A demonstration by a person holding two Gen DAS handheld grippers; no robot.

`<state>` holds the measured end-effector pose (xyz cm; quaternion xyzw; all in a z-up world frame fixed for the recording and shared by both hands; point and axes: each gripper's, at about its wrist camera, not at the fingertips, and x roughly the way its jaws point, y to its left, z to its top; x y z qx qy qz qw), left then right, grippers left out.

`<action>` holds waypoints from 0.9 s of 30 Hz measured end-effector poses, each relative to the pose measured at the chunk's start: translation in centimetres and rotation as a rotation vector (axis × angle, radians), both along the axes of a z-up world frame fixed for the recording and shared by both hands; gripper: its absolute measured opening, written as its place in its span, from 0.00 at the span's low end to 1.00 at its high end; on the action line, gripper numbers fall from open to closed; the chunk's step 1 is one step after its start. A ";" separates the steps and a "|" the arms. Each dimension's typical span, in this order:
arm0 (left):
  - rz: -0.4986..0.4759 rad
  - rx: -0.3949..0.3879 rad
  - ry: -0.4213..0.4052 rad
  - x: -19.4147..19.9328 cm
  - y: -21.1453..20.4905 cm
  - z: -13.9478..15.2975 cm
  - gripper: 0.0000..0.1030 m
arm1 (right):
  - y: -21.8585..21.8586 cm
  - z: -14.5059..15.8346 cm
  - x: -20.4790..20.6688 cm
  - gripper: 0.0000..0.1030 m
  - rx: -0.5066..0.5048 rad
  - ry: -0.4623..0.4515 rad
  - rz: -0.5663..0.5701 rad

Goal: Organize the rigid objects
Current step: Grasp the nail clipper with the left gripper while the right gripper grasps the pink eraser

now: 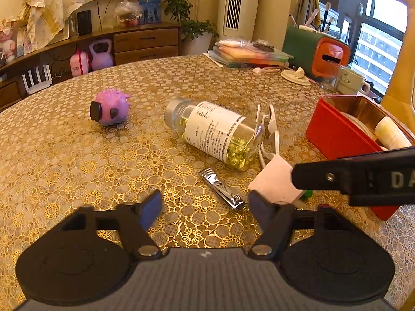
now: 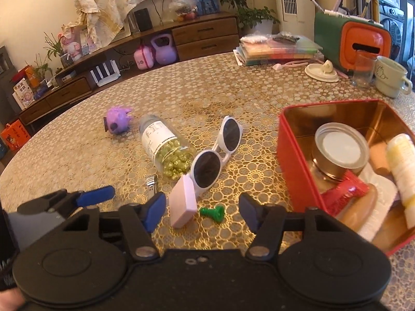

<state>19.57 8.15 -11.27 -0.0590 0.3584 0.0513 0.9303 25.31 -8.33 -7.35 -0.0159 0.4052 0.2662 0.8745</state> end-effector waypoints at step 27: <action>-0.003 -0.023 -0.031 -0.4 1.1 0.5 0.11 | 1.8 -0.5 -0.4 0.09 0.063 0.040 0.048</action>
